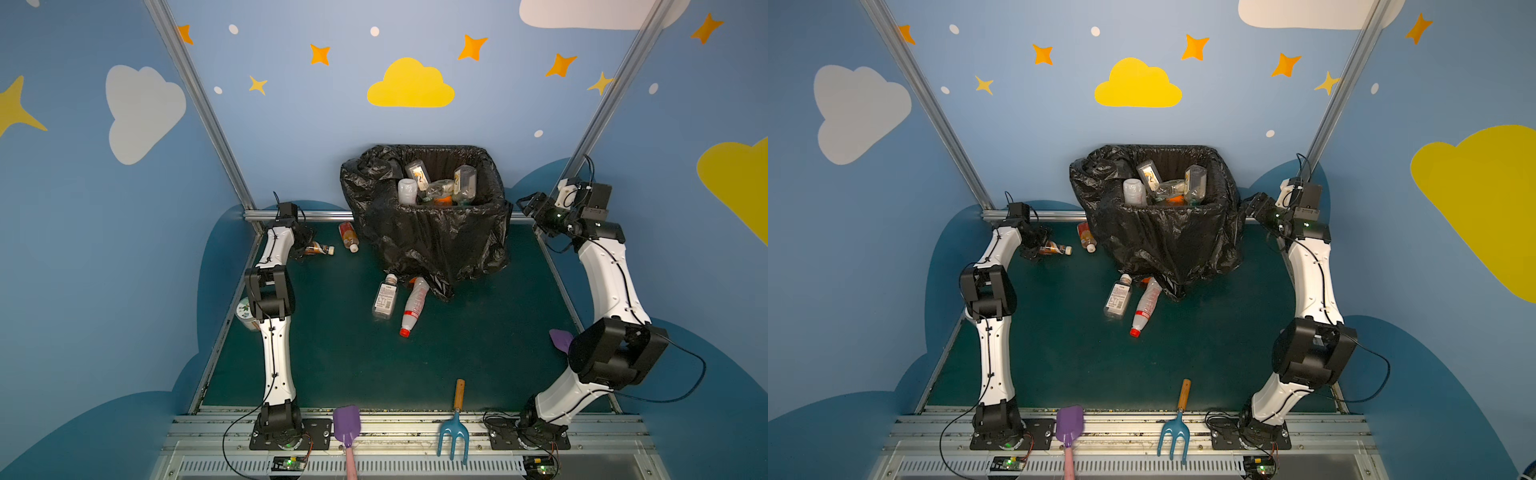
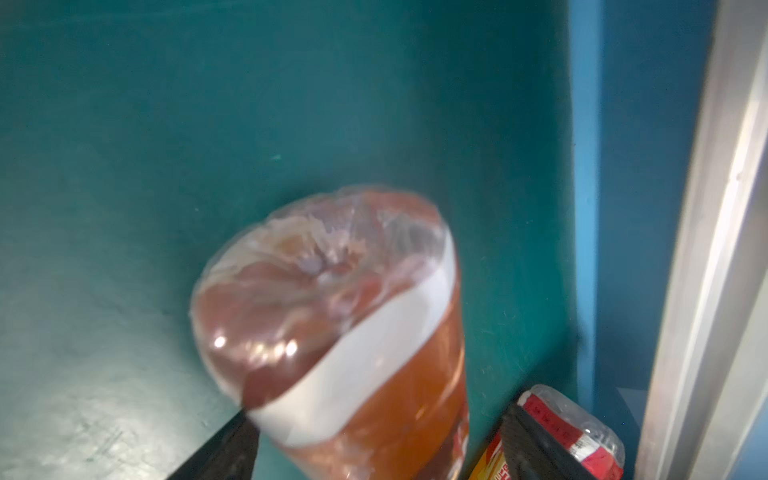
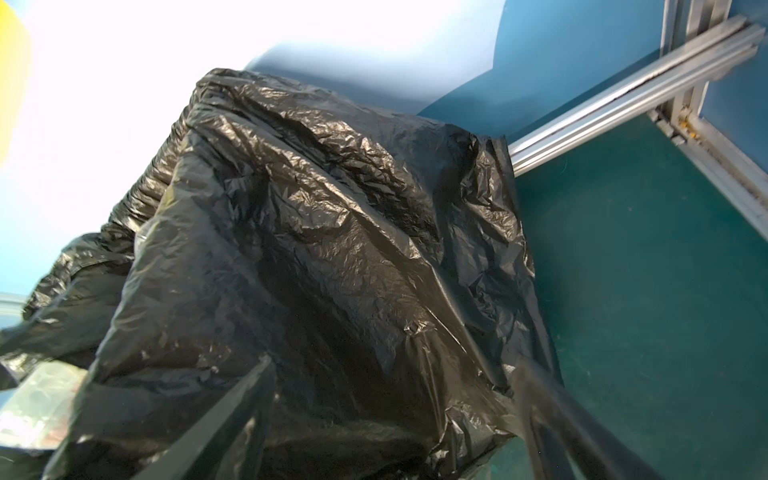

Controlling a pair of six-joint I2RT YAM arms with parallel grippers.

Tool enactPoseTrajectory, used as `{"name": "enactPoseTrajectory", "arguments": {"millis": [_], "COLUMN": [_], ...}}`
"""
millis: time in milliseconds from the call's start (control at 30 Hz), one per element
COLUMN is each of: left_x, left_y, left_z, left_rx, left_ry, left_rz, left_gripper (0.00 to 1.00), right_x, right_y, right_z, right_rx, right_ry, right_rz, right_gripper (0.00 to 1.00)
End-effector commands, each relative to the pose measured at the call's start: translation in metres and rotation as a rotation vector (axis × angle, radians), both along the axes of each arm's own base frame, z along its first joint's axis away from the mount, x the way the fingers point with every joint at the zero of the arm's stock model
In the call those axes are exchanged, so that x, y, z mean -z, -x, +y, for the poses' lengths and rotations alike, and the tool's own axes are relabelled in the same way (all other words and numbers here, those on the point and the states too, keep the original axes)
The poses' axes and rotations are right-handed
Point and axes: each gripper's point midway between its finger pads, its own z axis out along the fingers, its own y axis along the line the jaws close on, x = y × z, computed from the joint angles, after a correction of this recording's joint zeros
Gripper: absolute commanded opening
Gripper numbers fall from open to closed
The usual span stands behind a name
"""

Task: Throw the plastic bottles in the bin
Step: 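Close the left gripper on the brown Nescafe bottle, then lift the Nescafe bottle with the left gripper over the bin and release it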

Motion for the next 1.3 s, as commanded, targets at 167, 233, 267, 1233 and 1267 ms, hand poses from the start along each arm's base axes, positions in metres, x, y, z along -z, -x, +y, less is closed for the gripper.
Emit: {"name": "enactPoseTrajectory", "arguments": {"millis": [167,233,267,1233,1267], "left_x": [0.024,0.024,0.022,-0.224,-0.242], "left_y": [-0.001,0.001,0.001,0.054,0.057], "left_z": [0.010,0.009,0.009,0.016,0.015], "left_rx": [-0.004,0.007,0.015,0.181,0.180], "left_ry": [0.027,0.022,0.017,-0.183,-0.199], "left_rz": [0.024,0.028,0.026,-0.407,-0.448], "left_gripper": [0.72,0.66,0.63,0.60,0.60], "right_x": [0.002,0.001,0.001,-0.005,-0.005], "right_y": [0.001,0.002,0.003,0.041,0.043], "right_z": [-0.006,-0.007,-0.008,-0.004,-0.003], "right_rx": [0.011,0.016,0.020,0.058,0.059], "right_ry": [-0.053,-0.056,-0.056,-0.079,-0.078], "right_rz": [0.011,0.011,0.012,-0.004,-0.006], "right_gripper": [0.88,0.88,0.88,0.88,0.88]}}
